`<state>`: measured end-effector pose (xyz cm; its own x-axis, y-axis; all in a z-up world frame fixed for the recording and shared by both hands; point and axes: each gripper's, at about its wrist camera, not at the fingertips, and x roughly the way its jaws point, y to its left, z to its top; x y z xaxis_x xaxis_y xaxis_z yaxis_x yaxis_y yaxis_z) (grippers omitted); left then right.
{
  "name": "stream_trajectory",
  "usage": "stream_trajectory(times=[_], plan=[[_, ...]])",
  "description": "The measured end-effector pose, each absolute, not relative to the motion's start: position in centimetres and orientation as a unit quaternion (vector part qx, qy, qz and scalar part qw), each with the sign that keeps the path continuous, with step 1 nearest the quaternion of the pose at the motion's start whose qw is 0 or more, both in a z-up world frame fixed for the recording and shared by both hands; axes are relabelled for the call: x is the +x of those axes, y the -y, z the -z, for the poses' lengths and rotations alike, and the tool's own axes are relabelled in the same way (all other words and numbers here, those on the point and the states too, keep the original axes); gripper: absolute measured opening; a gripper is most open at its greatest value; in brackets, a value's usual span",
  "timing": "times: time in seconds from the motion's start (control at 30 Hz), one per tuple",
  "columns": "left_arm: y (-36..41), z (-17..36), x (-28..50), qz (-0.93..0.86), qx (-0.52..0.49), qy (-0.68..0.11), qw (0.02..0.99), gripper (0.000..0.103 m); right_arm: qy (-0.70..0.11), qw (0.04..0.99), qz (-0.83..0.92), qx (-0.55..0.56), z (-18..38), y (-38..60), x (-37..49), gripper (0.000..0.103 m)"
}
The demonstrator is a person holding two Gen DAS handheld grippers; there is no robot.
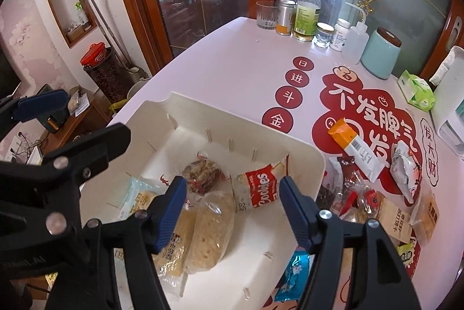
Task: Organize snacks
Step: 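Lower both bags into the white tray and open both tools, then withdraw both open tools from the tray toward the remaining snacks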
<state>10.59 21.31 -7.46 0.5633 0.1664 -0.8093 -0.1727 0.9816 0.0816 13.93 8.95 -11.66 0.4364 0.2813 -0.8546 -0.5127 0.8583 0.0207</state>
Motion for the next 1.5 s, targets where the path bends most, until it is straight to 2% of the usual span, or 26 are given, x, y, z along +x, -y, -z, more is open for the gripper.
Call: stream_trajectory(times=[0.87,1.2,1.5], plan=[[-16.3,7.5,5.7,-0.072,0.007,-0.481,0.874,0.091,-0.497,0.825,-0.250,-0.096,12.1,-3.1,7.7,0.067],[-10.0,5.3,5.5,-0.030,0.036,-0.466,0.884,0.091,-0.479,0.841,-0.240,-0.080,10.2,2.7,6.2,0.067],[-1.2,4.8,8.0,0.018,0.080,-0.462,0.883,0.091,-0.473,0.860,-0.190,-0.035,10.0,11.2,7.6,0.067]])
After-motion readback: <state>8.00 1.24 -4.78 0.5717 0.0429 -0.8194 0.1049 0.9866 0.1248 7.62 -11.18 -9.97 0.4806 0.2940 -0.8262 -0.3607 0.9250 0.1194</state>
